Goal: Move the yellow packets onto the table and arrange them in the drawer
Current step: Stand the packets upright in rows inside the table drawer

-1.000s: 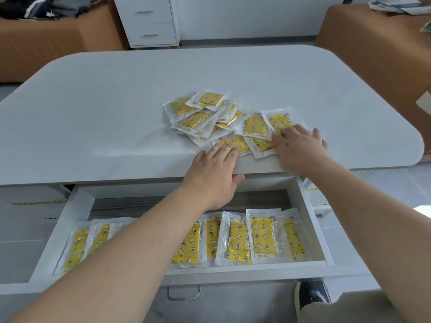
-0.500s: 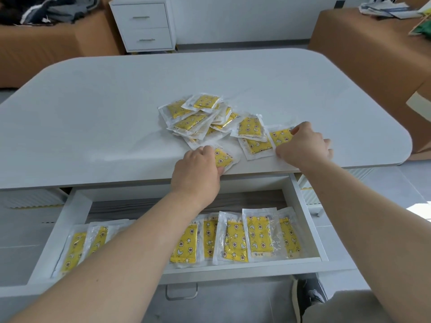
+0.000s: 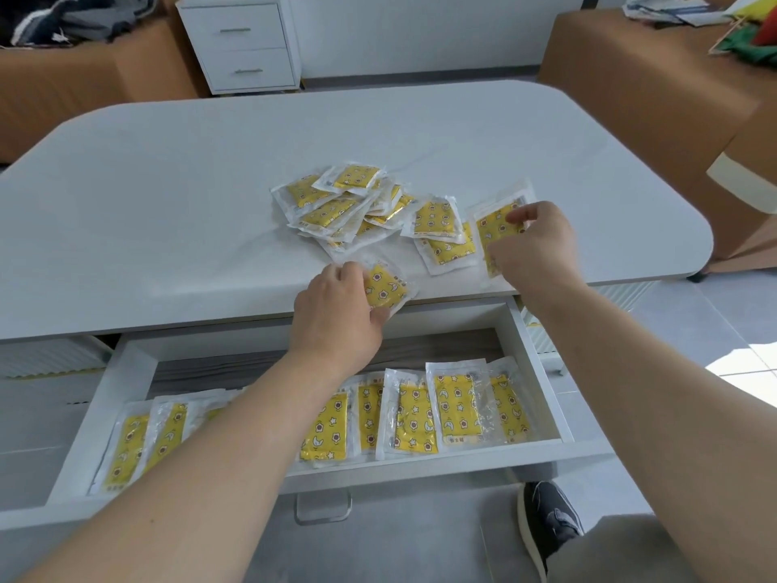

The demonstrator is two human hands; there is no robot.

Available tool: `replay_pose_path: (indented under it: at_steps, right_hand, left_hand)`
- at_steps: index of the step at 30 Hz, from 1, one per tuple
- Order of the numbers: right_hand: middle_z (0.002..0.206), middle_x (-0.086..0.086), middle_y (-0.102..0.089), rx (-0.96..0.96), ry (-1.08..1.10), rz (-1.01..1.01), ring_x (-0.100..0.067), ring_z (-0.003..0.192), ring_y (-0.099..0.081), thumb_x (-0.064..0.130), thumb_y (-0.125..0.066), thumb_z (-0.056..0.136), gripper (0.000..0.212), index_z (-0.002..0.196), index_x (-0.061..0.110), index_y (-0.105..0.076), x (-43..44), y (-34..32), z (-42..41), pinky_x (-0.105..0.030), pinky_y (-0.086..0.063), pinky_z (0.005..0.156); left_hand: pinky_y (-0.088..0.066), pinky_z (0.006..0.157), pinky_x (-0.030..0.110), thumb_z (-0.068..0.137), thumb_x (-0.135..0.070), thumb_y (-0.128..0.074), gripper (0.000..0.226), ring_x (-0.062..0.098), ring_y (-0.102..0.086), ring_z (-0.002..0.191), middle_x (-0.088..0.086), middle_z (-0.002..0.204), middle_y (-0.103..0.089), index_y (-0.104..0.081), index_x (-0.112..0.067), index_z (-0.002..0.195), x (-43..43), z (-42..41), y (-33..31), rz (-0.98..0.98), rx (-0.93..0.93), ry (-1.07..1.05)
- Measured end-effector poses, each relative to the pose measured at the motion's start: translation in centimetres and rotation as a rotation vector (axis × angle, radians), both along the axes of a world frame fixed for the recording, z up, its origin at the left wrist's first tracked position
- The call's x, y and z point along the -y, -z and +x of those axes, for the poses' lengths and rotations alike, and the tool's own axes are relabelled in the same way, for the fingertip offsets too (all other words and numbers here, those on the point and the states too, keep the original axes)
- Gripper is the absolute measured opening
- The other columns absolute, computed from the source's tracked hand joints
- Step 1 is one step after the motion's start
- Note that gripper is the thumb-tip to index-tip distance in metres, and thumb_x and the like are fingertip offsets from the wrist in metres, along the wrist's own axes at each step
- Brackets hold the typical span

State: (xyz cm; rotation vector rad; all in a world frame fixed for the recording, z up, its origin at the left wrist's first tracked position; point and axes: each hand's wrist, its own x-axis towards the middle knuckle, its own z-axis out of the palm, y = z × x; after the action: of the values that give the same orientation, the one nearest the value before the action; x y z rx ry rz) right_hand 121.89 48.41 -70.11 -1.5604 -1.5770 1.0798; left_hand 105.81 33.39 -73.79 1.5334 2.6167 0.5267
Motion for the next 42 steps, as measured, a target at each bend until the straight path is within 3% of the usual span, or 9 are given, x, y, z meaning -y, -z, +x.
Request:
replay_pose_path:
  at_steps: [5, 9, 11, 14, 17, 22, 28, 34, 42]
  right_hand:
    - [0.101, 0.008, -0.066, -0.245, -0.015, -0.012, -0.015, 0.079, -0.069, 0.002, -0.066, 0.083, 0.04, 0.108, 0.03, -0.051, 2.2, -1.3, -0.9, -0.026, -0.056, 0.056]
    - [0.101, -0.002, -0.072, -0.313, -0.07, -0.084, -0.021, 0.087, -0.074, -0.003, -0.079, 0.074, 0.078, 0.13, 0.036, -0.042, 2.9, -1.5, -1.3, -0.038, -0.064, 0.072]
    - [0.105, -0.003, -0.071, -0.317, -0.113, -0.151, -0.02, 0.089, -0.074, -0.006, -0.084, 0.07, 0.096, 0.142, 0.038, -0.038, 3.1, -1.5, -1.4, -0.037, -0.062, 0.073]
    - [0.099, -0.006, -0.078, -0.352, -0.221, -0.229, -0.026, 0.085, -0.077, -0.007, -0.086, 0.07, 0.064, 0.124, 0.018, -0.062, 3.2, -1.4, -1.1, -0.047, -0.063, 0.08]
    - [0.1, -0.012, -0.079, -0.395, -0.363, -0.366, -0.03, 0.09, -0.077, 0.001, -0.081, 0.081, 0.032, 0.111, 0.004, -0.069, 3.1, -1.6, -0.3, -0.052, -0.061, 0.086]
    - [0.103, -0.008, -0.079, -0.138, -0.618, -0.376, -0.026, 0.095, -0.076, -0.001, -0.078, 0.082, 0.03, 0.111, 0.006, -0.072, 2.4, -1.0, 1.7, -0.048, -0.058, 0.093]
    - [0.099, -0.015, -0.073, 0.289, -0.72, -0.302, -0.032, 0.084, -0.076, -0.008, -0.086, 0.071, 0.054, 0.11, 0.02, -0.062, 1.9, 0.6, 2.9, -0.047, -0.064, 0.077]
    - [0.096, -0.012, -0.075, 0.544, -0.798, -0.301, -0.027, 0.079, -0.077, 0.001, -0.081, 0.08, 0.047, 0.121, 0.013, -0.061, 2.7, 3.5, 2.4, -0.043, -0.065, 0.075]
    - [0.101, -0.004, -0.073, 0.683, -0.817, -0.19, -0.021, 0.086, -0.071, 0.011, -0.079, 0.083, 0.048, 0.128, 0.014, -0.063, 3.2, 4.4, 1.0, -0.034, -0.058, 0.074]
  left_hand:
    - [-0.042, 0.089, 0.039, 0.087, -0.046, -0.072, 0.055, 0.027, -0.055, 0.111, 0.003, 0.12, -0.062, -0.047, -0.017, 0.127, 0.2, -0.3, 0.1, 0.022, -0.084, -0.024]
    - [-0.041, 0.088, 0.038, 0.085, -0.037, -0.076, 0.063, 0.028, -0.056, 0.11, 0.004, 0.117, -0.064, -0.044, -0.016, 0.136, 0.2, -0.4, -0.3, 0.011, -0.118, -0.061]
    - [-0.045, 0.088, 0.038, 0.086, -0.034, -0.074, 0.049, 0.027, -0.059, 0.106, 0.002, 0.111, -0.068, -0.055, -0.019, 0.129, 0.4, -0.5, -0.6, 0.015, -0.025, -0.035]
    - [-0.052, 0.073, 0.032, 0.084, -0.031, -0.077, 0.023, 0.02, -0.062, 0.088, -0.005, 0.091, -0.066, -0.065, -0.02, 0.099, 0.9, -0.3, -1.4, 0.063, 0.246, -0.015]
    - [-0.046, 0.062, 0.019, 0.08, -0.032, -0.083, 0.023, 0.006, -0.061, 0.079, -0.015, 0.081, -0.063, -0.062, -0.027, 0.088, 1.4, 0.0, -1.9, 0.051, 0.525, -0.053]
    - [-0.06, 0.084, 0.042, 0.076, -0.018, -0.086, 0.024, 0.023, -0.073, 0.088, 0.002, 0.094, -0.077, -0.073, -0.019, 0.095, 1.8, -0.5, -1.6, -0.045, 0.91, -0.219]
    - [-0.052, 0.069, 0.027, 0.077, -0.011, -0.085, 0.029, 0.018, -0.07, 0.091, 0.001, 0.098, -0.074, -0.071, -0.015, 0.102, 2.0, -1.6, -0.5, -0.113, 0.893, -0.263]
    - [-0.056, 0.093, 0.045, 0.07, -0.016, -0.091, 0.046, 0.029, -0.069, 0.099, 0.01, 0.105, -0.073, -0.067, -0.007, 0.108, 2.2, -1.8, 2.8, -0.285, 0.883, -0.319]
    - [-0.057, 0.09, 0.045, 0.07, -0.017, -0.092, 0.054, 0.033, -0.068, 0.101, 0.012, 0.11, -0.071, -0.067, -0.007, 0.117, 2.9, -1.3, 7.3, -0.466, 0.902, -0.445]
